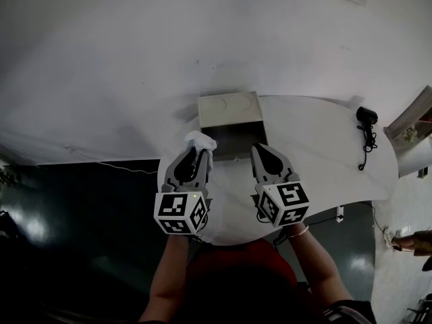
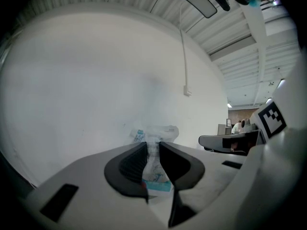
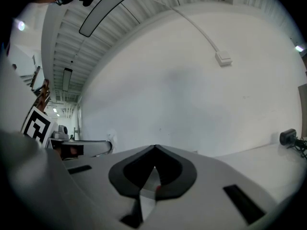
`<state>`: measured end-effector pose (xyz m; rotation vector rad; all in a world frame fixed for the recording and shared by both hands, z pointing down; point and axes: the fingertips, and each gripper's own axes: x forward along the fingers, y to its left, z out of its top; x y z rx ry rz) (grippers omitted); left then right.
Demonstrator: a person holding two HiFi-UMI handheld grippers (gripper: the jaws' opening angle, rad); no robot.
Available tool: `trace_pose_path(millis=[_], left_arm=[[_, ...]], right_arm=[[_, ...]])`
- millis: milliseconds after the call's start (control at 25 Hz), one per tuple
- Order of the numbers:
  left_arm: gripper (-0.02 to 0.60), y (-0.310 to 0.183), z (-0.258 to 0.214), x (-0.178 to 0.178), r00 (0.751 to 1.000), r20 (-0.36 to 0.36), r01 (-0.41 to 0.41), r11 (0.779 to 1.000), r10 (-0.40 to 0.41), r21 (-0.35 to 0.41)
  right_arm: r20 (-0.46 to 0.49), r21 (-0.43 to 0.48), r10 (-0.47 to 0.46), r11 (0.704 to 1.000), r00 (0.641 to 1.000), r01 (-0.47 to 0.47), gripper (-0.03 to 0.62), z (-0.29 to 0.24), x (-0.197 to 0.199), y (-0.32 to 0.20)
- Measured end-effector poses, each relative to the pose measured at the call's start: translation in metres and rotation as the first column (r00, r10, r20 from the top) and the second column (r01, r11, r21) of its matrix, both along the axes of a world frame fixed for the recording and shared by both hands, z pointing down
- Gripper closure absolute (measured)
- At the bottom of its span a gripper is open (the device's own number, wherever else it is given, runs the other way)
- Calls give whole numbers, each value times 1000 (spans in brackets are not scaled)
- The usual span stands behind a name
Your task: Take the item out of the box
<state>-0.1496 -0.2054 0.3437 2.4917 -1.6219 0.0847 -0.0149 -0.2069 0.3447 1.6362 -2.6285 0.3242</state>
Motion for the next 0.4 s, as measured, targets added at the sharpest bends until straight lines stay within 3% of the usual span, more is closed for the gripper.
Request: trace_pose_path(millis=[400], left_arm=[[483, -3, 3, -6, 1000, 1, 20, 1000, -20, -2]], right_arm=[[8, -5, -3, 1000, 1000, 3, 580, 3, -2, -6]])
